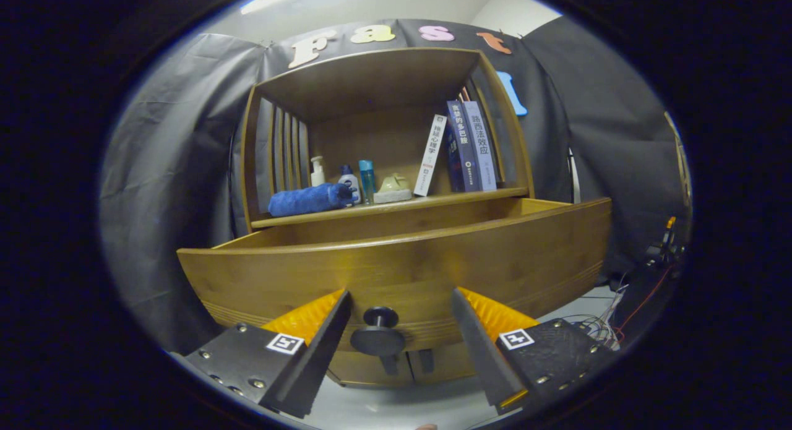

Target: Pull open the drawer, take out the items inside it, and place them on the countertop above the cabinet.

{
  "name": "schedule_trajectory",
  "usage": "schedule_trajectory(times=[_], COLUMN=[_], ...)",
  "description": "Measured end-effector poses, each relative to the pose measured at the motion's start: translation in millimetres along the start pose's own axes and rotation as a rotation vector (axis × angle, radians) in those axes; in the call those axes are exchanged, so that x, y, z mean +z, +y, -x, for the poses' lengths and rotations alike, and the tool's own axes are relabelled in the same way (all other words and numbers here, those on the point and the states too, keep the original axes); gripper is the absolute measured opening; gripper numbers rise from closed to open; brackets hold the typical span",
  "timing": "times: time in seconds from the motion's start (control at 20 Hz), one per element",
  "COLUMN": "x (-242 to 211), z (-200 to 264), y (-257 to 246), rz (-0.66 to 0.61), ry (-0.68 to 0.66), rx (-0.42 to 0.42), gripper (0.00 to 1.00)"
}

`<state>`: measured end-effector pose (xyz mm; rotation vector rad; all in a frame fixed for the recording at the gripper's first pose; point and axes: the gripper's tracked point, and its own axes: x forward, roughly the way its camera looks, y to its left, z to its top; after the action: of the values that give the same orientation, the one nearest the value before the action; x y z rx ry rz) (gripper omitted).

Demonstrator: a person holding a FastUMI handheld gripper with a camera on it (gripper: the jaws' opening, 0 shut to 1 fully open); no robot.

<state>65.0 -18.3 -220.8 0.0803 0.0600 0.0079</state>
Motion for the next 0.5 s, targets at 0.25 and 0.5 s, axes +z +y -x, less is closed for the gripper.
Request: schedule_trajectory(times=[0.25, 0.5], x=[2.4, 10.5], z=[-10.7, -24.4], y=[-0.2, 1.1], rz=[-0.006, 0.015], ry=[0.016, 0.019], rx=[0.003, -0.001], gripper=[0.99, 0.99])
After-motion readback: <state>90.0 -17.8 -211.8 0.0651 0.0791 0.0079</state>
